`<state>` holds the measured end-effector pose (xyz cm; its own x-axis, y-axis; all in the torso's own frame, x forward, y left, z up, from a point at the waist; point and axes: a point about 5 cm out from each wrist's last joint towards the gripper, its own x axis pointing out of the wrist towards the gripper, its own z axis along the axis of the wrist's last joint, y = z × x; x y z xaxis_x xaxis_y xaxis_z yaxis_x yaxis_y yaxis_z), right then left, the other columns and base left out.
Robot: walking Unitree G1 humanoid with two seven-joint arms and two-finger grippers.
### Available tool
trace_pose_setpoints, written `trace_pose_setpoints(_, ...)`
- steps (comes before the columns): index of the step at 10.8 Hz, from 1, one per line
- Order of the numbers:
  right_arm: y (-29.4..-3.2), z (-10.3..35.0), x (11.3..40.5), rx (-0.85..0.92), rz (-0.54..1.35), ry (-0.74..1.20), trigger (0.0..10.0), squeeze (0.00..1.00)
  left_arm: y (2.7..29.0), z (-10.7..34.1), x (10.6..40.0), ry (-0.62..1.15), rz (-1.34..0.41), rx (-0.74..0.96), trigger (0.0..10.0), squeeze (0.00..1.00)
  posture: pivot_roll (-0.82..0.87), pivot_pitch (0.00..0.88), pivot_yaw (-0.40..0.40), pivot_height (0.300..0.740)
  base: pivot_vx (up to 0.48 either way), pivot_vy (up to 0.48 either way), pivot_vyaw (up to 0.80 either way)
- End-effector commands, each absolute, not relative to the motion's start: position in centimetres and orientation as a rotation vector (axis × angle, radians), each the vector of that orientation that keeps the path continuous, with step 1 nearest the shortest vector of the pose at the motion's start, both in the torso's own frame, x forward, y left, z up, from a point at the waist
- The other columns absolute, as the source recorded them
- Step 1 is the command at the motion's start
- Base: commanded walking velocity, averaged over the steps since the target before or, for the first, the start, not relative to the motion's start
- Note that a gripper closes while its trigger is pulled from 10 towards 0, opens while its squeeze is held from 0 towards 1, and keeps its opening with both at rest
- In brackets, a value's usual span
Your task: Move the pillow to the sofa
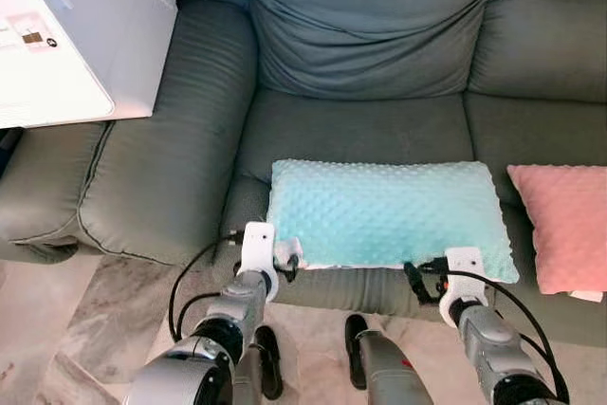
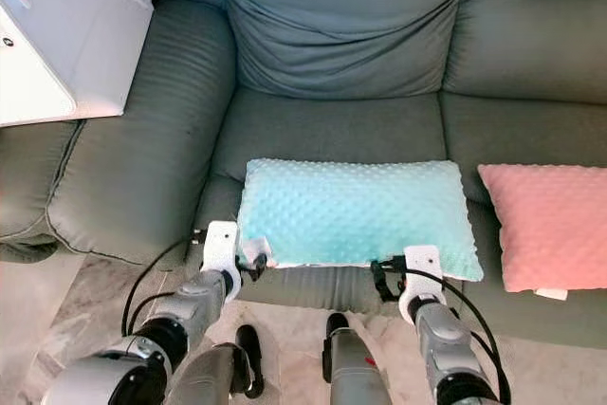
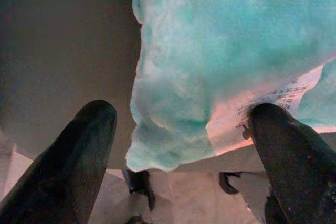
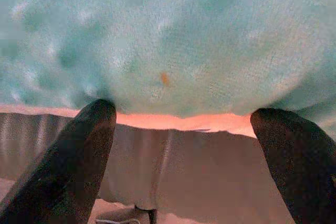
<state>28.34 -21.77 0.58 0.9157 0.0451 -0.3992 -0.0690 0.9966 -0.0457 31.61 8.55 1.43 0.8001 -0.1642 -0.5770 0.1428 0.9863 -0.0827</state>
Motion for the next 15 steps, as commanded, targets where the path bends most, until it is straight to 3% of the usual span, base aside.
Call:
trace_pose_setpoints(1,-21.5,-0.6,27.2,-0.037,0.061,0.450,10.0,0.00,9.0,0.4,30.7,0.666,-0.135,-0.019,10.0,0.00,-0.16,0.394,0.112,0.740,0.000,0.000,0.00)
trace_pose_setpoints(5,-19.9,-0.5,27.5,-0.031,0.107,0.415,10.0,0.00,9.1,1.5,31.7,0.606,-0.085,0.013,10.0,0.00,-0.16,0.401,0.109,0.740,0.000,0.000,0.00)
trace_pose_setpoints(9,-21.1,0.0,27.7,-0.096,0.058,0.379,10.0,0.00,8.8,1.5,31.7,0.594,-0.070,0.005,10.0,0.00,-0.16,0.405,0.105,0.740,0.000,0.000,0.00)
trace_pose_setpoints(15,-20.5,0.5,28.1,-0.097,0.067,0.342,10.0,0.00,8.8,2.7,32.7,0.520,-0.042,-0.006,10.0,0.00,-0.15,0.407,0.102,0.740,0.000,0.000,0.00)
